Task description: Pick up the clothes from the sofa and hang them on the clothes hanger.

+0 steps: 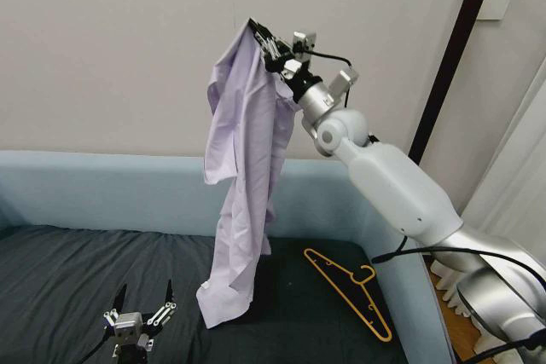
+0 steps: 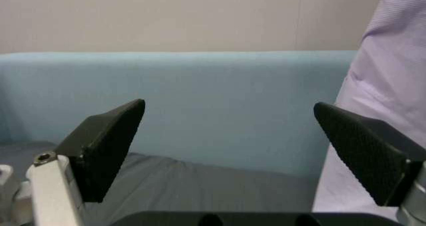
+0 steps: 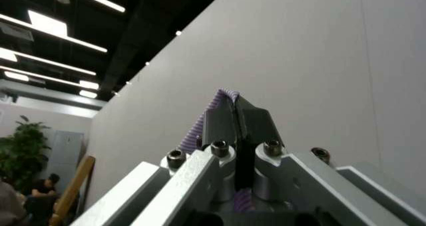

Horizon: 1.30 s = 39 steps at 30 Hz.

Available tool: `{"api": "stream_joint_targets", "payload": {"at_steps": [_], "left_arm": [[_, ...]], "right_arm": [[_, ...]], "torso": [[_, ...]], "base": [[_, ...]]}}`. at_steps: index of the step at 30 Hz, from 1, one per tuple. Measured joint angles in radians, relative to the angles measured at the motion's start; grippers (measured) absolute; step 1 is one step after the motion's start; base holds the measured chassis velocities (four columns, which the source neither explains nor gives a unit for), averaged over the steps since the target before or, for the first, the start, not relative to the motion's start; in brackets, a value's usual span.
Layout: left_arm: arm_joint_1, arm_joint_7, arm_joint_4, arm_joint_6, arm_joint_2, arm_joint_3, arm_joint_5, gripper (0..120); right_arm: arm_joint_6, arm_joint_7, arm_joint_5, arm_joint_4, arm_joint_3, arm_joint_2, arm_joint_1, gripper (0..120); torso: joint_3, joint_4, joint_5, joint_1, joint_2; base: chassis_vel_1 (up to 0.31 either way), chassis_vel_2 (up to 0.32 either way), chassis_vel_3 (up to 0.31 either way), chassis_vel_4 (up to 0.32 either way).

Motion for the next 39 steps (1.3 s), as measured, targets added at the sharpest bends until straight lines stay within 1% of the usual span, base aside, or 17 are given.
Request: {"api": "stream_joint_targets", "payload": {"at_steps": [2,5,6,8,10,12,13,15,17,21,23,28,29,33,36,38,39], "left_arm": [[0.0,0.0,0.002,0.0,-0.002,0.001,0.003,100],[-0.002,0.0,0.008,0.0,-0.008,0.001,0.009,100],[-0.002,0.0,0.008,0.0,-0.008,0.001,0.009,100],[-0.003,-0.001,0.01,-0.001,-0.01,-0.001,0.009,100],[-0.005,-0.002,0.014,-0.002,-0.01,-0.002,0.009,100],[-0.009,-0.002,0.02,-0.002,-0.009,-0.002,0.009,100],[-0.009,-0.002,0.02,-0.002,-0.009,-0.002,0.009,100],[-0.018,-0.002,0.025,-0.002,-0.01,0.003,0.01,100],[-0.022,-0.002,0.027,-0.001,-0.011,0.006,0.01,100],[-0.042,-0.002,0.046,0.01,-0.01,0.016,0.013,100],[-0.045,-0.005,0.051,0.014,-0.008,0.015,0.013,100],[-0.068,-0.042,0.087,0.044,0.011,0.0,0.012,100],[-0.068,-0.042,0.087,0.044,0.011,0.0,0.012,100],[-0.083,-0.085,0.109,0.078,0.022,-0.014,0.01,100],[-0.085,-0.091,0.108,0.084,0.027,-0.017,0.004,100],[-0.083,-0.092,0.101,0.084,0.028,-0.017,0.0,100],[-0.083,-0.092,0.101,0.084,0.028,-0.017,0.0,100]], "right_arm": [[0.0,0.0,0.007,0.025,-0.003,-0.007,-0.012,0],[0.0,0.0,0.013,0.135,-0.018,-0.07,-0.118,0],[0.0,0.0,0.013,0.135,-0.018,-0.07,-0.118,0],[0.003,-0.008,0.002,0.215,-0.024,-0.135,-0.243,0],[0.02,-0.05,-0.042,0.256,-0.013,-0.217,-0.429,0],[0.043,-0.105,-0.1,0.232,0.004,-0.267,-0.583,0],[0.043,-0.105,-0.1,0.232,0.004,-0.267,-0.583,0],[0.063,-0.183,-0.168,0.16,0.033,-0.313,-0.742,0],[0.068,-0.204,-0.188,0.136,0.043,-0.321,-0.781,0],[0.094,-0.344,-0.368,-0.019,0.147,-0.328,-0.973,0],[0.096,-0.358,-0.403,-0.041,0.173,-0.326,-1.001,0],[0.08,-0.406,-0.552,-0.089,0.311,-0.334,-1.129,0],[0.08,-0.406,-0.552,-0.089,0.311,-0.334,-1.129,0],[0.059,-0.407,-0.692,-0.088,0.375,-0.358,-1.179,0],[0.055,-0.409,-0.755,-0.088,0.395,-0.374,-1.192,0],[0.059,-0.434,-0.766,-0.077,0.402,-0.387,-1.203,7],[0.059,-0.434,-0.766,-0.077,0.402,-0.387,-1.203,7]], "torso": [[0.0,0.0001,-0.0001,0.0,0.0],[0.0,-0.0002,0.0003,0.0,0.0],[0.0,-0.0002,0.0003,0.0,0.0],[0.0,-0.0005,0.0009,0.0,0.0],[0.0,-0.0004,0.0008,0.0,0.0],[0.0,-0.0009,0.0014,0.0,0.0],[0.0,-0.0009,0.0014,0.0,0.0],[0.0,-0.0011,0.001,0.0,0.0],[0.0,-0.001,0.0007,0.0,0.0],[0.0,-0.0006,0.0008,0.0,0.0],[0.0,-0.0006,0.0008,0.0,0.0],[0.0,-0.0003,0.0006,0.0,0.0],[0.0,-0.0003,0.0006,0.0,0.0],[0.0,-0.0004,0.0005,0.0,0.0],[0.0,-0.0003,0.0004,0.0,0.0],[0.0,-0.0006,0.0004,0.0,0.0],[0.0,-0.0006,0.0004,0.0,0.0]], "base": [[0.0,0.0,0.0,0.0],[0.0,0.0,0.0,0.0],[0.0,0.0,0.0,0.0],[0.0,0.0,0.0,0.0],[0.0,0.0,0.0,0.0],[0.0,0.0,0.0,0.0],[0.0,0.0,0.0,0.0],[0.0,0.0,0.0,0.0],[0.0,0.0,0.0,0.0],[0.0,0.0,0.0,0.0],[0.0,0.0,0.0,0.0],[0.0,0.0,0.0,0.0],[0.0,0.0,0.0,0.0],[0.0,0.0,0.0,0.0],[0.0,0.0,0.0,0.0],[0.0,0.0,0.0,0.0],[0.0,0.0,0.0,0.0]]}}
